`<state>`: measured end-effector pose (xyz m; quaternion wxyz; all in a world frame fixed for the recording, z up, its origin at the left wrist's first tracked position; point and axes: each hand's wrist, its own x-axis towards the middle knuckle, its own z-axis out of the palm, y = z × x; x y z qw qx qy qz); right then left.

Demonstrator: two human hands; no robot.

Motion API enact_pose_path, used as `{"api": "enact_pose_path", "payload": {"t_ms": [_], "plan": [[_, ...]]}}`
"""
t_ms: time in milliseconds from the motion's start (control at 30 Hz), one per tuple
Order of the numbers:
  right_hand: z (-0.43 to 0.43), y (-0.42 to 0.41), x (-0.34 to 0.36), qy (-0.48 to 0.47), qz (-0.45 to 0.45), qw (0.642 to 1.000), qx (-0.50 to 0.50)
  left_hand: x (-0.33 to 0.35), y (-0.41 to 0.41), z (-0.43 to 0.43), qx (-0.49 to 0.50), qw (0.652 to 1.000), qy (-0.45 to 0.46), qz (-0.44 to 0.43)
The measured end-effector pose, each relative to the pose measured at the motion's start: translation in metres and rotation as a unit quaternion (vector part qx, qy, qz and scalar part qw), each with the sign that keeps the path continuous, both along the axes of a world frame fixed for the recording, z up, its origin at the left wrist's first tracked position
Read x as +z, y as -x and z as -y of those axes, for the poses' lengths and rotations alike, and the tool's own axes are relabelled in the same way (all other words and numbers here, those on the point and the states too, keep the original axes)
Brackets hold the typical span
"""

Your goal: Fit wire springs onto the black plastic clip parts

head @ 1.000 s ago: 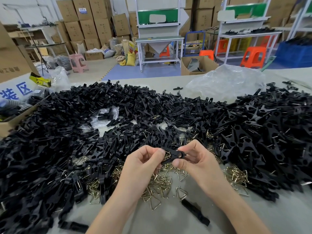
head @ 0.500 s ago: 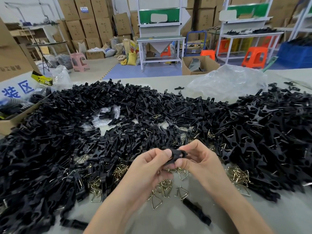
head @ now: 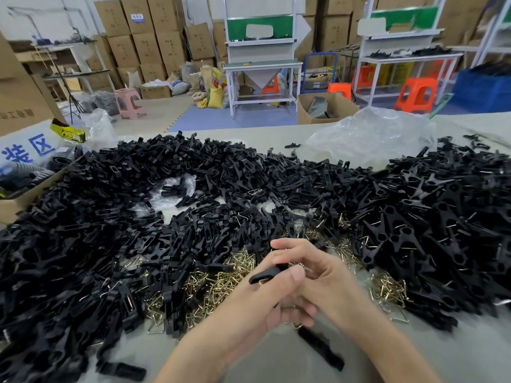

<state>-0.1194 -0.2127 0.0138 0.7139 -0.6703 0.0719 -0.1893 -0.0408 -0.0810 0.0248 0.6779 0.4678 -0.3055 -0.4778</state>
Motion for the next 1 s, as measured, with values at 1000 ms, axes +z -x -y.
{"api": "enact_pose_path", "payload": {"t_ms": [1000], "plan": [[0.008, 0.0, -0.016, 0.196, 0.031, 0.98, 0.004, -0.005, -0.008, 0.008, 0.083, 0.982, -0.069, 0.154]]}}
